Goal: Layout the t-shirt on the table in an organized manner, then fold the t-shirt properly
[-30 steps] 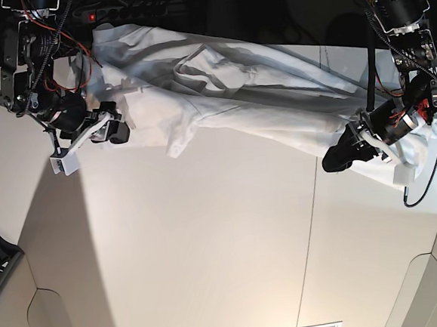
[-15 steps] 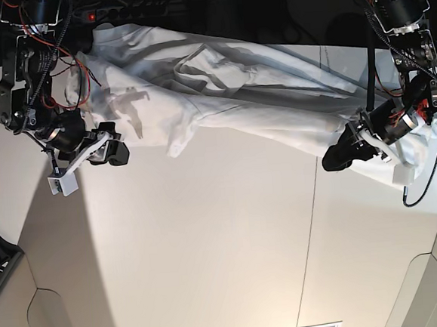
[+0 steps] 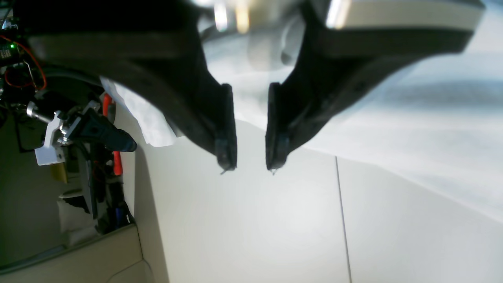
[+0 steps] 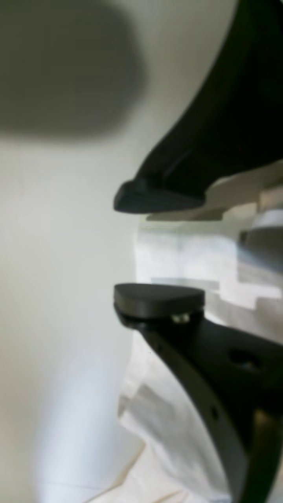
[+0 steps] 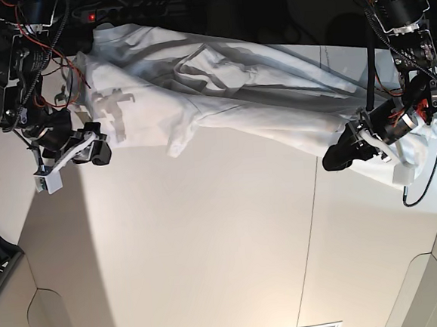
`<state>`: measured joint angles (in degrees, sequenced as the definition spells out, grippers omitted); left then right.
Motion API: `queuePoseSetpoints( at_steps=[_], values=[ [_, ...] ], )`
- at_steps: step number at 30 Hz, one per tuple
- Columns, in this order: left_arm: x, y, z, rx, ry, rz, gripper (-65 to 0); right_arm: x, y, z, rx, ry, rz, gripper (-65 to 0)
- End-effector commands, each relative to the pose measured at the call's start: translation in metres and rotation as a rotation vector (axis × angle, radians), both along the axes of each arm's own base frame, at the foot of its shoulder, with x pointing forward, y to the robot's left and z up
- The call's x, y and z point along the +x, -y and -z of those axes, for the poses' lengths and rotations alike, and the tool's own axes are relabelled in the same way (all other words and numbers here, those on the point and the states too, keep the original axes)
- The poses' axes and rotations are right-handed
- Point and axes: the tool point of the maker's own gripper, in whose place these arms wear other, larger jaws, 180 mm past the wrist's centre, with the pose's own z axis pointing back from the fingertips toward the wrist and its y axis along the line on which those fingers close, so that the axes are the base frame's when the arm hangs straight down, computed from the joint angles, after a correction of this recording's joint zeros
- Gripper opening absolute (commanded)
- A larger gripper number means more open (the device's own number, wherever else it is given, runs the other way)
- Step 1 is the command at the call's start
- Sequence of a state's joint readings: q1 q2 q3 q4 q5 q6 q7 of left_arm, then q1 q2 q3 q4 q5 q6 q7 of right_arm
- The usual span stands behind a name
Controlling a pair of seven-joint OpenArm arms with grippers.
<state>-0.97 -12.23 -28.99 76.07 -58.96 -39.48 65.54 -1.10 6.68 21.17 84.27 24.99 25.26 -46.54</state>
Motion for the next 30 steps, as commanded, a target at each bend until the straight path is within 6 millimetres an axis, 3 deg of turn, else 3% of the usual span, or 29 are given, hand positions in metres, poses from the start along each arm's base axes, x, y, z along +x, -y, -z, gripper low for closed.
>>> queuePoseSetpoints(
  at_steps=[1, 13, 16, 18, 21, 25, 30],
  values=[
    [0.011, -0.005, -0.016, -0.001, 0.063, -0.011, -48.2, 0.012, 0.008, -0.015, -0.011, 0.054, 0.004, -36.2],
    [0.011, -0.005, -0.017, -0.001, 0.063, -0.011, -48.2, -0.024, 0.002, 0.01, 0.03, -0.051, -0.003, -36.2],
    [0.011, -0.005, -0.017, -0.001, 0.063, -0.011, -48.2, -0.024, 0.001, 0.009, 0.039, -0.049, -0.002, -36.2],
    [0.011, -0.005, -0.017, -0.001, 0.064, -0.012, -48.2, -0.023, -0.002, 0.007, 0.064, -0.039, 0.003, -40.9],
    [0.012, -0.006, -0.017, -0.002, 0.068, -0.016, -48.2, -0.02, -0.009, 0.003, 0.109, -0.024, 0.008, -55.1],
    [0.012, -0.006, -0.017, -0.002, 0.069, -0.016, -48.2, -0.02, -0.024, 0.004, 0.136, -0.026, -0.008, -65.0],
    [0.012, -0.006, -0.017, -0.002, 0.068, -0.016, -48.2, -0.02, -0.043, 0.004, 0.148, -0.029, -0.059, -65.0]
  ],
)
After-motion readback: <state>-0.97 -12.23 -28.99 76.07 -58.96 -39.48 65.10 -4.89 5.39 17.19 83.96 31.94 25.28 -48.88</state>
